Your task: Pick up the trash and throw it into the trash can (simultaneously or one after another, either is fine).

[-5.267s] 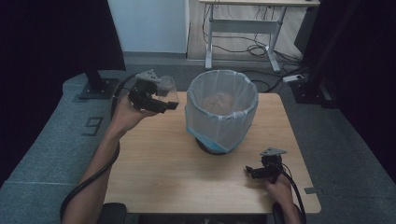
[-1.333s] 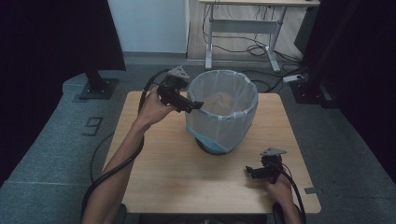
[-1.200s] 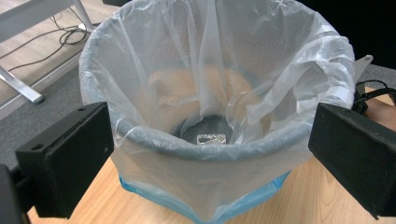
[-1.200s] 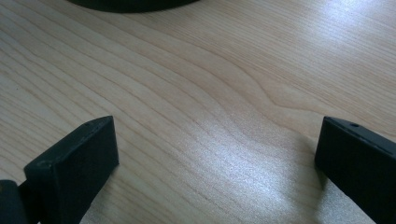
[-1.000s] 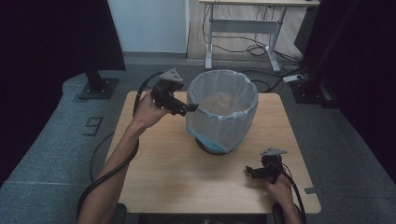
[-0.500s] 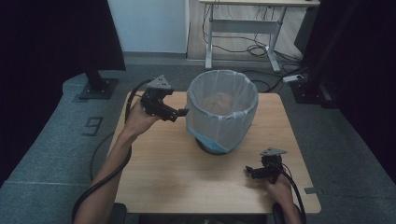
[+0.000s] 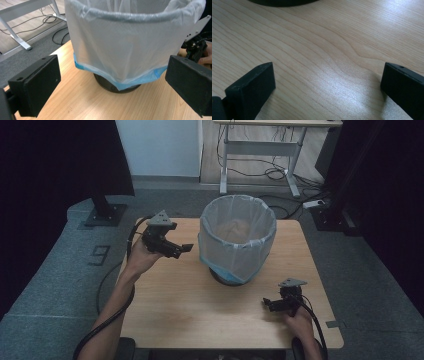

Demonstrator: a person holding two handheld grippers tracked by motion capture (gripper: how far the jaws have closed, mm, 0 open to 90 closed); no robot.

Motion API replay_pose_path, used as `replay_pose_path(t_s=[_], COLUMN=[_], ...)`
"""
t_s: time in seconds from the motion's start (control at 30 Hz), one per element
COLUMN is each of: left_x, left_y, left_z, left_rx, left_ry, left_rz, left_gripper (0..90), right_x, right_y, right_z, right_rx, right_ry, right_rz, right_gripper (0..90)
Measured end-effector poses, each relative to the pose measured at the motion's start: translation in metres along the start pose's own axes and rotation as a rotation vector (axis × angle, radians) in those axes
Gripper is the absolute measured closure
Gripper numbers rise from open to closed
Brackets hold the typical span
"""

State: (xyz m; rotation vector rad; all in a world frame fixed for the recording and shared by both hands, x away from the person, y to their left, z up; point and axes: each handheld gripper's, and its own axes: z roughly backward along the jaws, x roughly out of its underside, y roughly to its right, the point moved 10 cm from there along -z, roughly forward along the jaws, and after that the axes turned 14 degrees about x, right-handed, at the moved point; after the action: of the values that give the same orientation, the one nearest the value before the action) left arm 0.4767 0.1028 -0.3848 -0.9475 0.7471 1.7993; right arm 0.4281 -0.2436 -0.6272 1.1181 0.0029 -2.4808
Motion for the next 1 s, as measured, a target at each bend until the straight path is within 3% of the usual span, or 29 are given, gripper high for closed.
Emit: replay_pose_path(t_s=[0.6,1.0], left_x=[0.052,0.089], left_y=[-0.010,-0.013], left_z=[-0.001,-0.009], left_rx=[-0.014,-0.034], left_ry=[0.009,-0.013], left_rz=[0.041,0.053], left_gripper=[0.0,0.0], right_x=[0.000,0.000], right_y=[0.000,-0.001], right_z=[0.000,0.000], right_rx=[0.003,0.003], right_ry=[0.001,0.000], right_rz=[-0.002,-0.007], right_gripper=[0.0,0.0])
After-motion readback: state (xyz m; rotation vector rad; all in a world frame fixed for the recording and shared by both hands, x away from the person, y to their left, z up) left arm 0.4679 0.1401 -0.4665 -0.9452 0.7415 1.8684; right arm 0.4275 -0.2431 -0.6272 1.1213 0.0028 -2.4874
